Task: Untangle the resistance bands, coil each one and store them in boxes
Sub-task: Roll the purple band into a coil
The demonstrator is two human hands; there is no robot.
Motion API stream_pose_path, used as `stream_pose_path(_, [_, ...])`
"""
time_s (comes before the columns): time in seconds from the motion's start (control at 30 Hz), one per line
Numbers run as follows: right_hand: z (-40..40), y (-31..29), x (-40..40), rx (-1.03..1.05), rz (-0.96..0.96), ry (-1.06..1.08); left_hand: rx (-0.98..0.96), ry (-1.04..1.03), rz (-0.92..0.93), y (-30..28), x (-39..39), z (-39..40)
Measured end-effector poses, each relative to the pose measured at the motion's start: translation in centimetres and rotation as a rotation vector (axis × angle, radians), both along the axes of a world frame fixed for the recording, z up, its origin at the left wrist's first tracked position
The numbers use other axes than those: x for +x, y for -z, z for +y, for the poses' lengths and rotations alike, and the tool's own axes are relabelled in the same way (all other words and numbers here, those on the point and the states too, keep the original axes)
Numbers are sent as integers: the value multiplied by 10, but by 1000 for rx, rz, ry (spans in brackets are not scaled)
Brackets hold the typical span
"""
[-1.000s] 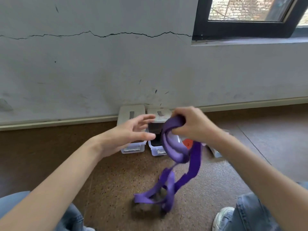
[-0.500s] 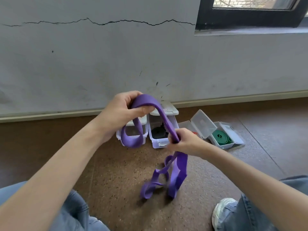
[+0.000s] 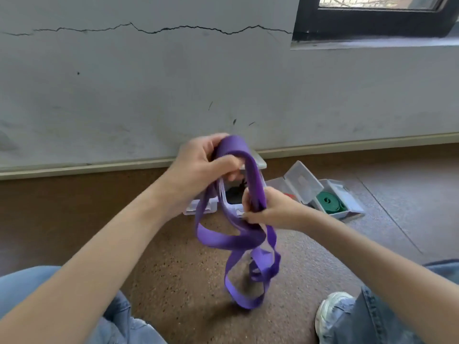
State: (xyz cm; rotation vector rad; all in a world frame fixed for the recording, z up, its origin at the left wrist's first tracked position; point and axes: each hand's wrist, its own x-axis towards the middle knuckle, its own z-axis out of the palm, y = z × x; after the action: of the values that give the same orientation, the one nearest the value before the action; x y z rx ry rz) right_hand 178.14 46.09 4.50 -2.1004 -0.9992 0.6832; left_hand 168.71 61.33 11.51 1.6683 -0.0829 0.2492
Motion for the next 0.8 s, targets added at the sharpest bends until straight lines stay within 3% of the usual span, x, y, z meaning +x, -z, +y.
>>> stream_pose_path(0.07, [-6,17,0,-133,47,-27,-74,28,-55,-10,-2,12])
stream_pose_path(0.13, [-11,17,5,-189,-23,42,166,-13,55,-8,-5,28])
stream_pose_path(0.2, [-11,0,12,-25,-32,210,492,-35,312,4,-9,41])
stream_pose_path(0.27, [-8,-25,14,241,-33,290,631,9,485,22,-11,45])
stream_pose_path(0.33, [-1,-42,10,277,-185,166,577,74,401,32,-10,30])
stream_pose_path(0.4, [9,-43,-1,123,-364,3,462,90,281,40,-4,8])
stream_pose_path(0.5, [13,-36,-6,65,-388,-51,528,-61,229,45,2,-11])
stream_pose_path(0.63, [9,-21,2,148,-186,-24,598,-238,167,27,4,-5])
stream_pose_path(0.8, [-1,-1,12,56,54,-27,380,-125,106,4,-7,3])
